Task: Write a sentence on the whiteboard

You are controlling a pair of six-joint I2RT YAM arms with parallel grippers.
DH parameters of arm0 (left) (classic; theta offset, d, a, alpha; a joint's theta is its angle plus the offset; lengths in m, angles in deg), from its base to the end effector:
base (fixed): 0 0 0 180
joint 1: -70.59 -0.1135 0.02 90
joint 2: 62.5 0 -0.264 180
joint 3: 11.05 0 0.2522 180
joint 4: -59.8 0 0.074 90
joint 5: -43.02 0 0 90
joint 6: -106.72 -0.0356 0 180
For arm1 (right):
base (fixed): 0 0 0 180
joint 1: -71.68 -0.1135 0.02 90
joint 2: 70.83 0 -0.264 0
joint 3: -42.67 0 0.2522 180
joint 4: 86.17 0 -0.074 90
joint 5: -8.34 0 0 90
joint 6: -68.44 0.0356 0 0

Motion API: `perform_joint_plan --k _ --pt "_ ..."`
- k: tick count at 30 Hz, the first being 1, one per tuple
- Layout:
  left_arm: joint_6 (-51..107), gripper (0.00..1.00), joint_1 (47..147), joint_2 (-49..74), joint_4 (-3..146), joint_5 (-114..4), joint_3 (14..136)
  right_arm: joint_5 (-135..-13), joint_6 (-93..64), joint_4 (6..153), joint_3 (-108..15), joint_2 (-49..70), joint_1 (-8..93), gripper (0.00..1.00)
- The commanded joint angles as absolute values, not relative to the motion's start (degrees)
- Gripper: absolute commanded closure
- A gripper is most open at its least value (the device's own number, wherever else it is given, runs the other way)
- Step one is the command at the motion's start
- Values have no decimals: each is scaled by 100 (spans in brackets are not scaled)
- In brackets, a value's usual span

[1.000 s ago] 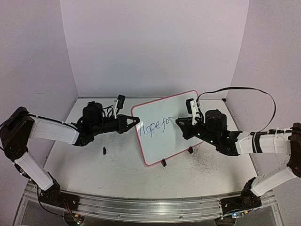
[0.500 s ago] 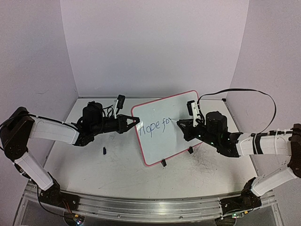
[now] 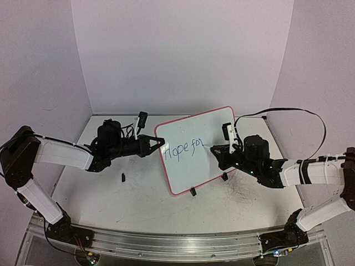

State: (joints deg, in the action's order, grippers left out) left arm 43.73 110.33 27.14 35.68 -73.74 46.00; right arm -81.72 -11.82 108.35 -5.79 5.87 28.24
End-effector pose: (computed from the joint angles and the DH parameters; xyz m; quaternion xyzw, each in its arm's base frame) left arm 0.2477 -0.2268 0.2261 0.2319 0.7155 -0.4958 0.4341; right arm 0.2091 0.1979 0.2251 -0.2277 0.7528 0.2761 0.5524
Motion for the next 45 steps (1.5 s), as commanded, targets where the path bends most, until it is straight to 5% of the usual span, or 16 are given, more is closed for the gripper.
perform_joint_plan --k 1,45 --pt "3895 100 11022 2618 3733 -7138 4632 -8246 -1170 10994 -812 604 2817 100" --pt "3869 100 11023 2576 3745 -7111 4593 -8524 -1250 11017 -1026 420 3030 100"
